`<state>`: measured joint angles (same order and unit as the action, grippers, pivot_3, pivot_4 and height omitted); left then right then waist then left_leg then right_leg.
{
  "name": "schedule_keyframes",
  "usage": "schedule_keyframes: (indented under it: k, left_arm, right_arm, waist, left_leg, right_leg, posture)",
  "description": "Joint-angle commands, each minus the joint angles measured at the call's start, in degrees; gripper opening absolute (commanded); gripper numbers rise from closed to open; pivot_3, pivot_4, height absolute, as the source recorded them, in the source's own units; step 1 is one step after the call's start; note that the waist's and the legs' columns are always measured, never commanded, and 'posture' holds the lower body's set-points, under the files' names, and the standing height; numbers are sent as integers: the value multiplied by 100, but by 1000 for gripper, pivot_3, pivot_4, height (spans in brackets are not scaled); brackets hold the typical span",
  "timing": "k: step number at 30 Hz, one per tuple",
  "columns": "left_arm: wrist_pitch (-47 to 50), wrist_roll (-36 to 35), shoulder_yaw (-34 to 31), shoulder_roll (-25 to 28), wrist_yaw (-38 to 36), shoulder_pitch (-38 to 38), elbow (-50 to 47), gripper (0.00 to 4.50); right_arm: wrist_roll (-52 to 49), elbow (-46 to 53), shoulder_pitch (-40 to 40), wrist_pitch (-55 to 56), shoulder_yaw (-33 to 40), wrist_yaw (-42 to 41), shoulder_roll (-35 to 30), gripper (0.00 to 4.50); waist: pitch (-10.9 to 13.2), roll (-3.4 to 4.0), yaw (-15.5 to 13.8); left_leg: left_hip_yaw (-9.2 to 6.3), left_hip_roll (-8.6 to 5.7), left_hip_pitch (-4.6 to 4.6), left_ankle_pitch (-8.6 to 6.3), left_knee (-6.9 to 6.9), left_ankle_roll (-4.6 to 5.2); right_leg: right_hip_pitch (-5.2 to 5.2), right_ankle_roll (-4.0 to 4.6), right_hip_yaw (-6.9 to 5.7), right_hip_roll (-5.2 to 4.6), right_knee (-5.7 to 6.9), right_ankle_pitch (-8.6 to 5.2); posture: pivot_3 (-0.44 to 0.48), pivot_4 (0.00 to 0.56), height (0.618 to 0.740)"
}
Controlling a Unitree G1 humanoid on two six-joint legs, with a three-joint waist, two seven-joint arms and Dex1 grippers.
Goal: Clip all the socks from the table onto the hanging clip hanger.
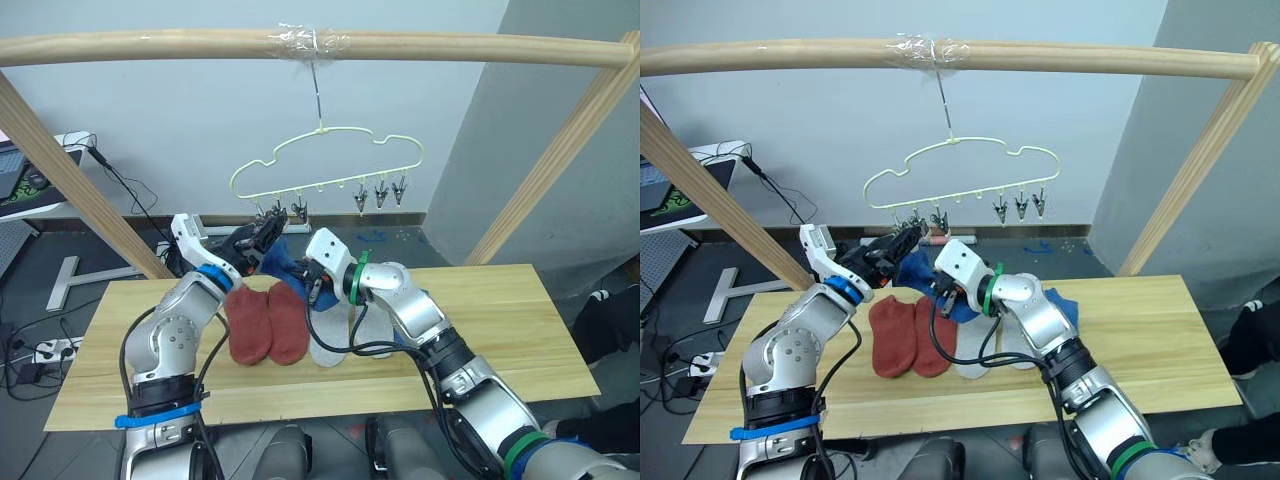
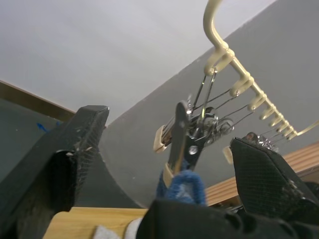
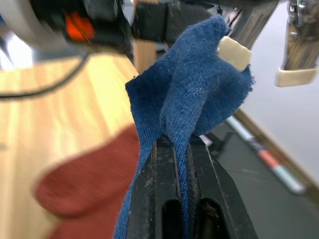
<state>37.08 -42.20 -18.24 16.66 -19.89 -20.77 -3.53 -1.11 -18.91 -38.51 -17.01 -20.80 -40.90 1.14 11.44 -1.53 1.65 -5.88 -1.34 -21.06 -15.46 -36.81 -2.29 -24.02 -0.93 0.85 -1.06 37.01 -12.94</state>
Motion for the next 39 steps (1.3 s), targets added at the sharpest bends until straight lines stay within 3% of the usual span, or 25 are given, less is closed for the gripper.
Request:
schedule_keyframes:
  k: [1,12,15,21,24,30,39]
  left_arm:
    - [-144,136,115,133,-200,60,-239,4500]
    - [-634,743,425,195,-252,664,-655,4500]
    - [-815,988,543,198,-220,746,-707,4500]
    - [-1330,1528,1059,-94,-186,747,-797,4500]
    - [-1632,1777,1268,-134,-264,720,-718,3888]
    - [-2115,2314,1434,-344,41,481,-373,2106]
    - [-2530,2675,1422,-538,248,42,245,2106]
  right_arm:
    - [-365,388,56,-363,203,-15,185,763]
    - [-477,658,227,-691,191,-50,60,4467]
    - [-509,758,294,-742,207,-54,-21,4467]
    - [-491,1522,942,-805,455,7,-932,4467]
    - [-674,1889,1135,-889,660,-94,-1336,4500]
    - [-1190,2684,1283,-1454,1172,-81,-1665,4500]
    - [-1786,3651,1217,-1899,1664,-3,-2060,4500]
  waist:
    - [0,0,-6]
    - [1,2,-16]
    - [1,2,-19]
    - [2,1,-152]
    - [3,2,-159]
    - [2,2,-138]
    - [2,1,-152]
  left_leg:
    - [-1,0,-2,0,0,0]
    - [-1,-1,-12,-1,1,-1]
    - [-1,-1,-13,-1,0,-1]
    - [-2,-9,-22,-2,-5,0]
    - [-2,-9,-34,-2,-10,0]
    - [-2,1,-32,-1,-9,0]
    - [-2,-7,-40,-2,-17,1]
  right_leg:
    - [0,3,-1,0,-1,1]
    - [-9,7,0,-1,-3,4]
    - [-9,6,0,-1,-3,4]
    - [-8,-10,-1,-7,-9,-6]
    - [-15,-11,-2,-7,-10,-7]
    - [-16,-20,-4,0,-5,-12]
    - [-15,-22,-9,-2,-8,-13]
  posture:
    - [54,185,740]
    - [55,186,740]
    - [65,185,740]
    - [65,185,740]
    - [53,180,740]
    - [32,175,740]
    - [-1,167,740]
